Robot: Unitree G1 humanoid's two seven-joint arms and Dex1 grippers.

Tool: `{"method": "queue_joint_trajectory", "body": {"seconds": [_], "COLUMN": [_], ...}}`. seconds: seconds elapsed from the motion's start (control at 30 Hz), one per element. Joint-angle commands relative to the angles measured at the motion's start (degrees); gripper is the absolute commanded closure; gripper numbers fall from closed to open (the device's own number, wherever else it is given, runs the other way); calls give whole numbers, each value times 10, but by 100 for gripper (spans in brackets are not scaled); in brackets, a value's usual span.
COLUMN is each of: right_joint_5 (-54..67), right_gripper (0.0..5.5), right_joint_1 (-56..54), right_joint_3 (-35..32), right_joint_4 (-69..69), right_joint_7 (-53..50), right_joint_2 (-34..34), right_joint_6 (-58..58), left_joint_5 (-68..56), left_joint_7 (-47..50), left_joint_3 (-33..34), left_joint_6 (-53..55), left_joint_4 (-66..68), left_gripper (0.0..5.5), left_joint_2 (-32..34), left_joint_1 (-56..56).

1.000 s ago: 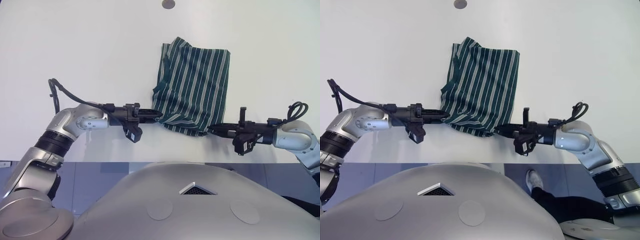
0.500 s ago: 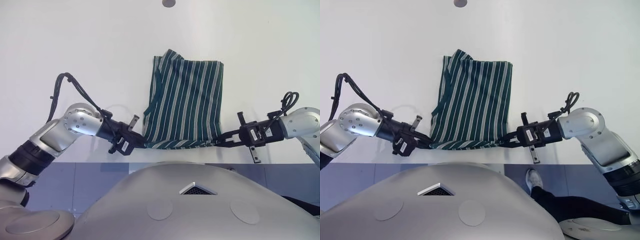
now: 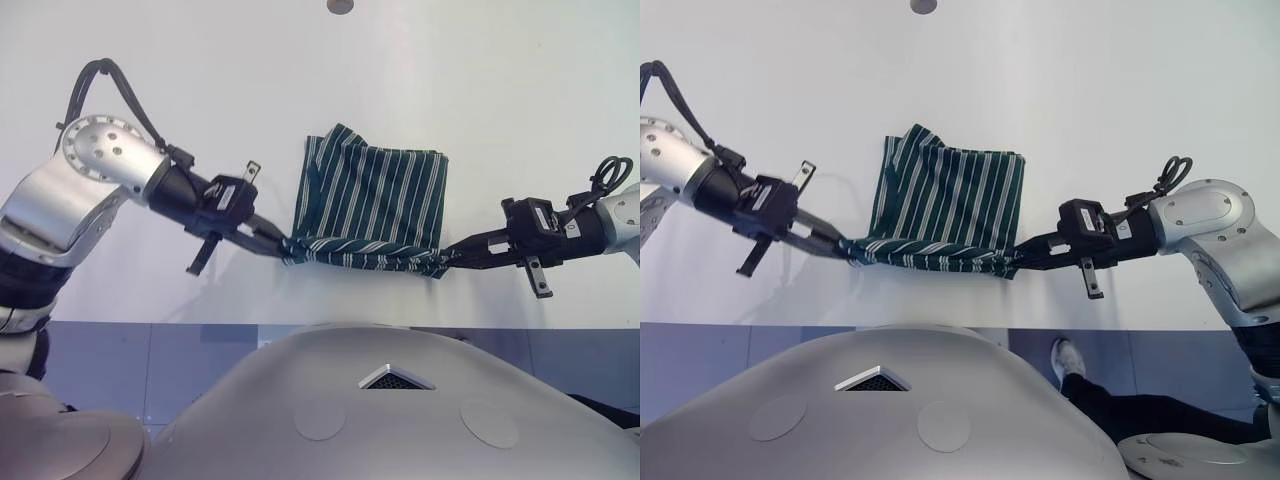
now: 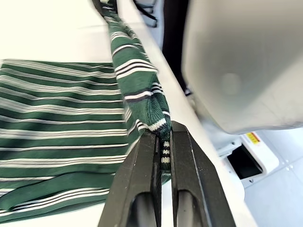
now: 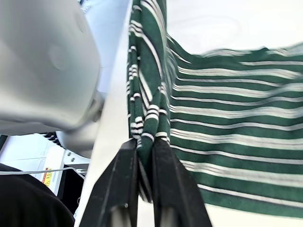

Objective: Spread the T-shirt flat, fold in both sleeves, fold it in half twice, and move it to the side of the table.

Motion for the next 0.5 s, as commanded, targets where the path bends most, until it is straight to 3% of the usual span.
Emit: {"method": "queue_joint_trajectory", "body": {"seconds": [0.03,0.5], "right_joint_5": [-25,-89], "right_gripper": [532,533], "right_joint_1": [-16,-206], "right_joint_3": [-4,-2], "right_joint_4": [36,205], "right_joint_7": [-22,-34], "right_joint_2": [34,137], "right_joint_6": [10,28], "left_joint_5": [57,215], "left_joint_7": [5,15], "left_joint_3": [-20,-25], "left_joint_6": [34,-39], "left_joint_4": [115,373], "left_gripper": [546,546], "left_joint_2": [-77,-221], "left_joint_1": [-94,-209]}}
